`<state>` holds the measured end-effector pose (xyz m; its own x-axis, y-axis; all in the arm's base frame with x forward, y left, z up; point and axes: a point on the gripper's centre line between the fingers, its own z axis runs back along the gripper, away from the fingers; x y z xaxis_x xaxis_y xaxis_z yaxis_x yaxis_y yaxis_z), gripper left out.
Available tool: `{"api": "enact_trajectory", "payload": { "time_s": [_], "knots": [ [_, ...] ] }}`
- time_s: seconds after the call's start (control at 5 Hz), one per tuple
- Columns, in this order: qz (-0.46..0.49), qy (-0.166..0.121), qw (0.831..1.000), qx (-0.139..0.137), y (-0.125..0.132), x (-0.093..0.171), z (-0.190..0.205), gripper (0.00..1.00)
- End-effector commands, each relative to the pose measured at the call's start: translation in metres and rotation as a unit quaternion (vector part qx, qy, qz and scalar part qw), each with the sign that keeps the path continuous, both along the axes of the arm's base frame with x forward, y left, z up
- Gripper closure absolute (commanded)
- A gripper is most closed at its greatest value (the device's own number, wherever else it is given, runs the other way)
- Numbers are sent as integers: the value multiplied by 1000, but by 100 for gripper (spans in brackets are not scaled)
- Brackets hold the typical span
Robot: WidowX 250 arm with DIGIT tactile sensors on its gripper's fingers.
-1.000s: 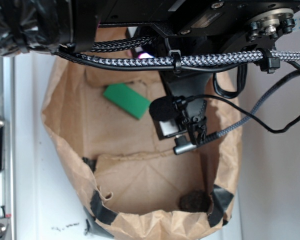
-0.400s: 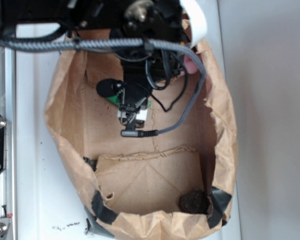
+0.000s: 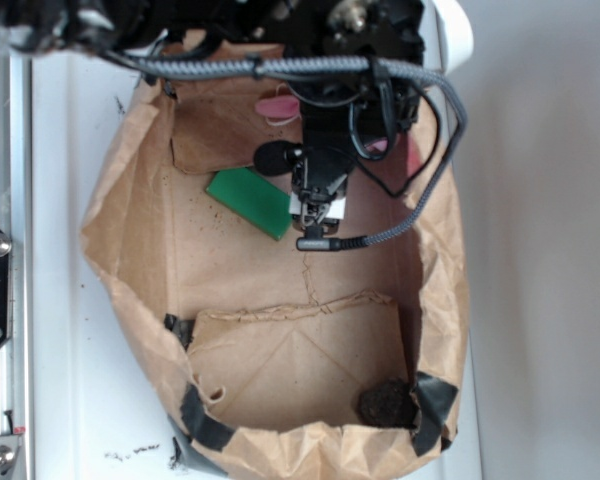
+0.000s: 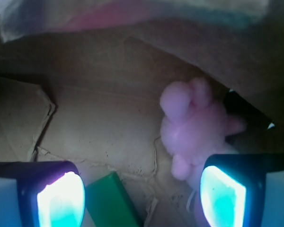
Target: Grab the pink bunny.
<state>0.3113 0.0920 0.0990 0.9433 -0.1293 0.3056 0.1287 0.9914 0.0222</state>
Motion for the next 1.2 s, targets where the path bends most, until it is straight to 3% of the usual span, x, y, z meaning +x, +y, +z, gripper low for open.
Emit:
{"api": "enact_trajectory", "payload": {
  "time_s": [0.0, 0.2, 0.6, 1.0],
  "knots": [
    [-2, -25, 1000, 16, 7, 10, 15, 0],
    [-2, -25, 1000, 16, 7, 10, 15, 0],
    [-5, -55, 997, 50, 10, 22, -10, 0],
    [14, -88, 994, 65, 11, 26, -17, 0]
  ]
}}
